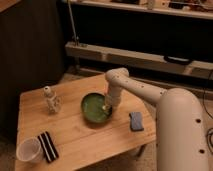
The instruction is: Drag the ceramic bowl in a circle
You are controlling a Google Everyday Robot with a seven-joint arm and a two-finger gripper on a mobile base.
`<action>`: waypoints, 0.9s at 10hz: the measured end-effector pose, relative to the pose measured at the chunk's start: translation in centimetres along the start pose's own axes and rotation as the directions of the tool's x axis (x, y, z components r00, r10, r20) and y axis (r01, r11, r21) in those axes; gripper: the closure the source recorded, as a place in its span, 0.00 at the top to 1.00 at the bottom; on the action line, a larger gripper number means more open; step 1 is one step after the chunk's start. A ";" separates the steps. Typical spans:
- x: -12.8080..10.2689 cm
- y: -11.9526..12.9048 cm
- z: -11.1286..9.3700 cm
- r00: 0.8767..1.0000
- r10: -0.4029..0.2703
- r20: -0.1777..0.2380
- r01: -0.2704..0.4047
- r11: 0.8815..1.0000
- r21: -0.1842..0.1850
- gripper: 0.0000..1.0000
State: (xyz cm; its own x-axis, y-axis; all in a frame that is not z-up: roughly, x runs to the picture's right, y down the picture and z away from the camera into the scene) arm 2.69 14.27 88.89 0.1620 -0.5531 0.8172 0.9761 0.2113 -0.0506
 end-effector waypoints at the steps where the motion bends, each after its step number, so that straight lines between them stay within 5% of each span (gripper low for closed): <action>1: 0.0 -0.1 0.0 1.000 0.000 -0.001 0.000 1.000 0.004 0.00; 5: -3.0 3.2 -1.7 0.999 -0.001 -0.034 0.002 1.000 0.029 0.00; 9: -9.0 10.7 -7.3 0.997 0.002 -0.077 0.004 0.997 0.074 0.00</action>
State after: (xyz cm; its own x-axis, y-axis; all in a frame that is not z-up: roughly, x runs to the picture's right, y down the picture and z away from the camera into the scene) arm 12.76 15.62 76.84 0.1745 -0.6132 0.7704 0.9634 0.2678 -0.0050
